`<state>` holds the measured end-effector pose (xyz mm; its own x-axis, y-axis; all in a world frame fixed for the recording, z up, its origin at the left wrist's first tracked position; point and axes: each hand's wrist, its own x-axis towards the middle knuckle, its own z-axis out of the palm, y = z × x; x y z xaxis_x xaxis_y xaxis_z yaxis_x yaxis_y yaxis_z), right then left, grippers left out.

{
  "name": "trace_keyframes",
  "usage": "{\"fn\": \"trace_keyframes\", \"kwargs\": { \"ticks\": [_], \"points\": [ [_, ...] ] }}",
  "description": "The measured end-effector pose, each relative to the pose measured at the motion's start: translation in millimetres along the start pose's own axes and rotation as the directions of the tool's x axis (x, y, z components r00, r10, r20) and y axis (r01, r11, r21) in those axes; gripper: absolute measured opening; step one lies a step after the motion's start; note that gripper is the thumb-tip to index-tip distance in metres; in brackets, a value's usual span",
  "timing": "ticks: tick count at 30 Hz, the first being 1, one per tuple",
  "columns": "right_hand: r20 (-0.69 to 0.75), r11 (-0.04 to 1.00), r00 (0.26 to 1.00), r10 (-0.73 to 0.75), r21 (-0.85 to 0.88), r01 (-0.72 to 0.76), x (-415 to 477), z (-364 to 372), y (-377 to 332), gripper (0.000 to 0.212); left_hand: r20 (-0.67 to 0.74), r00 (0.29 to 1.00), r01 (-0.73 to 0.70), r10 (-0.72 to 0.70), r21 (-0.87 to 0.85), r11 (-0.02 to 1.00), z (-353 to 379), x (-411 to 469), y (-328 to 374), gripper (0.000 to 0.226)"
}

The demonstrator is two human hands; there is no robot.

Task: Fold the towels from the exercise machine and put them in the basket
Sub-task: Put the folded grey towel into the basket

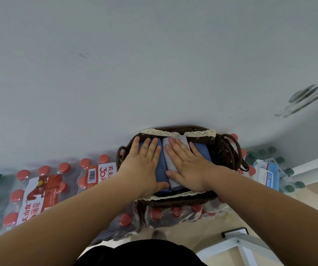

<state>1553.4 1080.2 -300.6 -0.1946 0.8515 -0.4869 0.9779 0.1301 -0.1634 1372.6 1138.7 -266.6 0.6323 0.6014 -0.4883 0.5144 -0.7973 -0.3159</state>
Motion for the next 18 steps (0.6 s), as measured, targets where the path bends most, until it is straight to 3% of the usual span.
{"fn": "trace_keyframes", "kwargs": {
  "ticks": [3,9,18],
  "points": [
    [-0.008,1.000,1.000,-0.001,0.006,0.001,1,0,2,0.081,0.014,1.000,0.006,-0.006,0.004,1.000,-1,4,1,0.109],
    [-0.051,1.000,0.999,-0.002,-0.028,0.000,-8,-3,-3,0.093,0.017,1.000,0.021,-0.021,0.032,0.999,-7,0,5,0.110],
    [-0.188,0.980,0.978,0.093,-0.156,-0.123,-44,-27,-32,0.097,-0.218,0.976,-0.024,0.019,-0.018,1.000,-16,-50,-13,0.103]
  ]
}}
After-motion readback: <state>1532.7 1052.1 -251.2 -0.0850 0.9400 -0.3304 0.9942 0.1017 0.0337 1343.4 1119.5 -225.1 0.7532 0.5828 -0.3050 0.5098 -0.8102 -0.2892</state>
